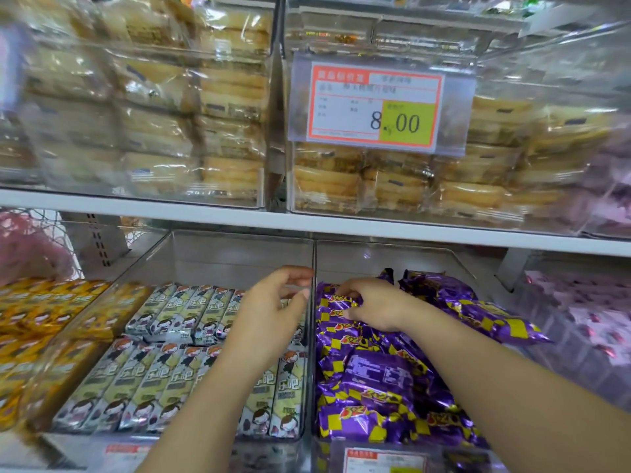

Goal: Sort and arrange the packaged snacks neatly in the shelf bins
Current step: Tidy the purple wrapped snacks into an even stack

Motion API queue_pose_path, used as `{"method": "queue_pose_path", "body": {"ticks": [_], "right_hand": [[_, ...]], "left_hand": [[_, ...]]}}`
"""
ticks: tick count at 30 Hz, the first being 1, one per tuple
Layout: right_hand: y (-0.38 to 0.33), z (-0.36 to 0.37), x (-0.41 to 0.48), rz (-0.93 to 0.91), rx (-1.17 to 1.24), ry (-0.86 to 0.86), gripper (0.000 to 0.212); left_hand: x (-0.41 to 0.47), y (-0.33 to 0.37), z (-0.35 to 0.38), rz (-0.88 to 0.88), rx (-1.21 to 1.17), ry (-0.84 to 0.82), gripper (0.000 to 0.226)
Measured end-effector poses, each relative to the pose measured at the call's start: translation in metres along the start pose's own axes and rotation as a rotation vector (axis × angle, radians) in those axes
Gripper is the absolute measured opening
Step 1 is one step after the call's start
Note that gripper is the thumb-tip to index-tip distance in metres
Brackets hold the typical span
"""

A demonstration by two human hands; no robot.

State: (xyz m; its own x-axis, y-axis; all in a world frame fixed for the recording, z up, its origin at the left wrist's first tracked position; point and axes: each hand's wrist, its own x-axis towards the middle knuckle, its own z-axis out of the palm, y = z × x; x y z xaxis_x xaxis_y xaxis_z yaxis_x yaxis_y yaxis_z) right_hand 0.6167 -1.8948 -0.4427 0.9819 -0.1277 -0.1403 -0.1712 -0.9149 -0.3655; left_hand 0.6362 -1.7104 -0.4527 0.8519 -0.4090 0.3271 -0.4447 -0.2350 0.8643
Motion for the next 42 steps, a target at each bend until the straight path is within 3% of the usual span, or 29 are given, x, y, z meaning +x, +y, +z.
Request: {"method": "queue_pose_path", "body": {"ticks": [6,13,19,24,28,36,42], "right_hand": [[0.007,-0.028,-0.005,-0.011,-0.146,-0.013,0.054],[0.041,-0.044,0.001,0.073,-0.304,0.011,0.037],[0.050,-0.024,0.022,0.105,-0.368,0.016,0.061],[0.052,-0.024,0.020,0.103,-0.469,0.020,0.043],[0.047,-0.030,0.015,0.059,-0.346,0.170,0.038],[0.017,-0.031,-0.034,-0.315,-0.028,0.419,0.053],[-0.004,-0.019,-0.078,-0.393,0.437,0.392,0.058]], "left_hand": [[0.000,0.001,-0.003,-0.005,-0.019,0.000,0.029],[0.002,-0.001,0.002,-0.014,-0.009,-0.008,0.025],[0.004,-0.004,0.003,-0.009,0.002,-0.010,0.025],[0.005,-0.004,0.000,0.004,-0.002,-0.010,0.022],[0.004,-0.005,-0.001,0.012,0.014,-0.016,0.028],[-0.001,0.002,0.005,0.059,0.074,-0.046,0.022],[-0.010,0.012,0.006,0.059,0.078,-0.146,0.046]]}}
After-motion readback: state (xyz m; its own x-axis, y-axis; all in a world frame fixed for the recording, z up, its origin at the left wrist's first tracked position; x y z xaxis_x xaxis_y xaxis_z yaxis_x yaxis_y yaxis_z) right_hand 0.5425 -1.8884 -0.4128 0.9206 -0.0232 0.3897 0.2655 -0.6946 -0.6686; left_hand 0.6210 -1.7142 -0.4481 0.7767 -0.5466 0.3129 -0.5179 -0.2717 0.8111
